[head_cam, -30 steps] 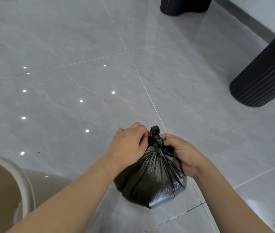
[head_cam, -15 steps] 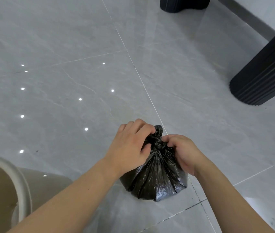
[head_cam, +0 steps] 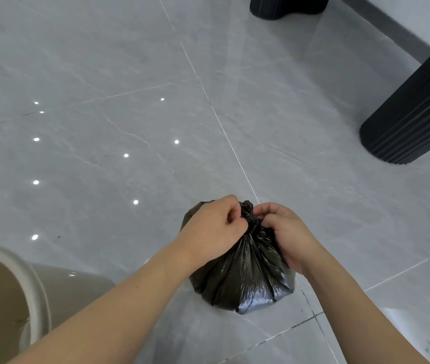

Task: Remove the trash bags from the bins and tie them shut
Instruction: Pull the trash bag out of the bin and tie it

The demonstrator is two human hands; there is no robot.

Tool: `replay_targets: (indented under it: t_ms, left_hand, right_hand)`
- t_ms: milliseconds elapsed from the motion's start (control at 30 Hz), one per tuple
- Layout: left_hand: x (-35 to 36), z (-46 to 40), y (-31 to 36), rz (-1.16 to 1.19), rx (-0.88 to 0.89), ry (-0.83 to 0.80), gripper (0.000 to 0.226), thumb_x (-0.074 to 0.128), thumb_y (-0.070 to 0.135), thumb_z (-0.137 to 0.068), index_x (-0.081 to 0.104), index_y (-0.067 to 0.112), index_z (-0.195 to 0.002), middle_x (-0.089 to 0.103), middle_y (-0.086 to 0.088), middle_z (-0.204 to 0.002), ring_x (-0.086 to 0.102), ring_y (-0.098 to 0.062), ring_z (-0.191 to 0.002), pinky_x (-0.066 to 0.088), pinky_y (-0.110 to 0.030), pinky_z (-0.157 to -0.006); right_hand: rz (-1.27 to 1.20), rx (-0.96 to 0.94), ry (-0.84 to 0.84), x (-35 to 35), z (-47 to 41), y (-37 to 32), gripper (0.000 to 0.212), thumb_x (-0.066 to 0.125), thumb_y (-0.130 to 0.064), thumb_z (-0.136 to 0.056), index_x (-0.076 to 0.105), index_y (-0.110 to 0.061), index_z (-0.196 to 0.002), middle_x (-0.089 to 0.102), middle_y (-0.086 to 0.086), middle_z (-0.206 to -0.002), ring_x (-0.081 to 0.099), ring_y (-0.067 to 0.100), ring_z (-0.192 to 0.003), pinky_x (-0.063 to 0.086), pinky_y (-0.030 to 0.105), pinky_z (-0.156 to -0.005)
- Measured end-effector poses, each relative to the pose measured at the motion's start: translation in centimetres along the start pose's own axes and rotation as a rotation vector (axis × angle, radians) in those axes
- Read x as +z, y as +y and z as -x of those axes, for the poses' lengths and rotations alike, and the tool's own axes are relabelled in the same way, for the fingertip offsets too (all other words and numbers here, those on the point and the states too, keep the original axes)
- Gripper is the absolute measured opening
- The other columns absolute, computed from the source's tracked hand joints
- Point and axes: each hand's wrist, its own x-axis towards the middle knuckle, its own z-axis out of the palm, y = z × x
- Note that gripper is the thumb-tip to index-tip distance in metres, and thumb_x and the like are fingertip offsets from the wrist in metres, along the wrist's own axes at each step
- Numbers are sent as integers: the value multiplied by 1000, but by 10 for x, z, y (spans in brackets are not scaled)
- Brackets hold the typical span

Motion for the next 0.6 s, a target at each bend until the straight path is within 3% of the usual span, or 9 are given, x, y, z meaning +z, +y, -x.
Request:
replay_targets:
  t_ms: [133,300,400,500,600]
  left_hand:
    - [-4,-7,6,238,-227,39,27,47,45,-72,56,20,-74,63,0,-67,63,-22,-70,50,-37,-72]
    - [-6,-10,13,412,-307,14,8,53,16,-91,60,14,-86,56,0,-64,53,-11,-58,45,-18,-58]
    - [-7,-9,6,242,-267,-61,14,69,29,-79,62,20,-87,58,7,-69,55,-12,-65,46,-29,-67]
    - [-7,-8,2,38,-213,-82,11,65,27,-77,57,20,-78,54,9,-65,53,-16,-66,44,-33,-65]
    - [-9,-7,7,211,-310,-21,13,57,32,-73,53,20,-68,49,9,-58,48,-17,-62,39,-32,-64]
  right_hand:
    - [49,-56,1,3,2,-3,33,39,12,-82,62,-10,-91,65,4,-75,58,18,-66,48,31,-63]
    - [89,-134,47,8,2,-6,35,39,12,-83,63,-11,-93,63,5,-83,58,17,-73,47,29,-67]
    - [74,-152,65,10,0,-7,35,39,12,-84,63,-12,-91,60,2,-80,55,14,-70,46,25,-64]
    - [77,-170,68,11,-1,-7,35,39,12,-84,63,-12,-91,59,2,-81,55,14,-71,46,25,-64]
    - [73,-195,62,13,-1,-5,36,39,13,-83,63,-13,-91,60,0,-80,55,13,-69,46,23,-61]
